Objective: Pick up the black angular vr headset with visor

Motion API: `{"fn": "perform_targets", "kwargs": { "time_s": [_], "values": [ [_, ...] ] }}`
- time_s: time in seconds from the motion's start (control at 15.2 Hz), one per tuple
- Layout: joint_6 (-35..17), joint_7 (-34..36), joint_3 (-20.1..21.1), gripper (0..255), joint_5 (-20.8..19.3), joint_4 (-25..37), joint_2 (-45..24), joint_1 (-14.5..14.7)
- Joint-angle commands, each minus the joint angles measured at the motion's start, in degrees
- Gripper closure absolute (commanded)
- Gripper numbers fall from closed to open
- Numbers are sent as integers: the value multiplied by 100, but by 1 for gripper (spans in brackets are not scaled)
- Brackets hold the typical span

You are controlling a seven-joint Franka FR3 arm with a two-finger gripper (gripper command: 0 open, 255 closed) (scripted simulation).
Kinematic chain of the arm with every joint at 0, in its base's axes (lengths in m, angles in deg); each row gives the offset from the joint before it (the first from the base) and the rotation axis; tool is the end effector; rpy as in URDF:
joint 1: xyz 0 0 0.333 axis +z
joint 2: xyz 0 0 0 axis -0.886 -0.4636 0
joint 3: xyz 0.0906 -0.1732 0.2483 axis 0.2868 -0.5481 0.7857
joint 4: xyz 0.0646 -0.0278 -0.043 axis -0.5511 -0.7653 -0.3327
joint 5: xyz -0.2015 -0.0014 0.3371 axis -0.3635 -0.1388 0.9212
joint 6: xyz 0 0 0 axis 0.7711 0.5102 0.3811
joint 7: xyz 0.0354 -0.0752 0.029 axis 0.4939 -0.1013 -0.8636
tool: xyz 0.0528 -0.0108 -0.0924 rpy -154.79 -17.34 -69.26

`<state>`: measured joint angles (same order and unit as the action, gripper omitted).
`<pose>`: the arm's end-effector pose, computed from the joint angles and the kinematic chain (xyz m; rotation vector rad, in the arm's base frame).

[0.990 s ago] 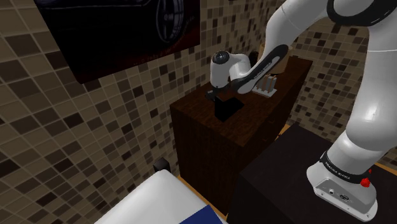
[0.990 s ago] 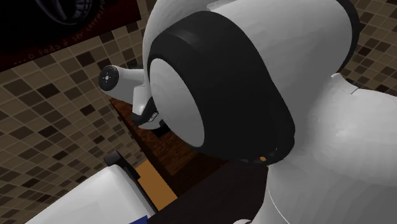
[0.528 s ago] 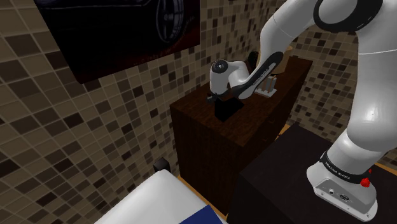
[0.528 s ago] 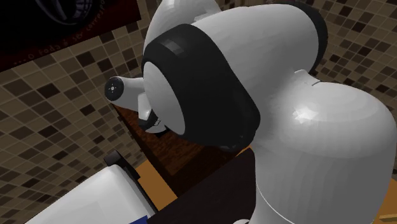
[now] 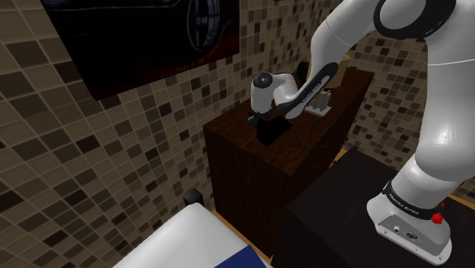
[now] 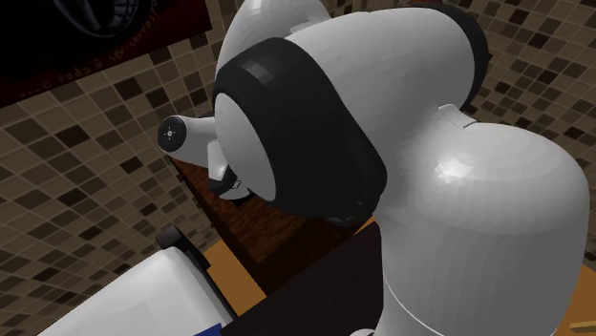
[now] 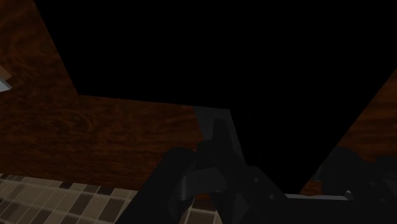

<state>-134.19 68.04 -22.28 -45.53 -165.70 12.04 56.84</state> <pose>0.5789 0.0685 0.2063 2.7332 -0.3095 0.5611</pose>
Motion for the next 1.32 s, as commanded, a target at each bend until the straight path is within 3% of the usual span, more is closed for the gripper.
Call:
{"fn": "perform_targets", "kwargs": {
  "time_s": [0.0, 1.25],
  "values": [
    [2, 2, -5, 255, -1, 0, -10, -2],
    [444, -1133, 413, 255, 1125, -219, 950, -291]
  ]
}}
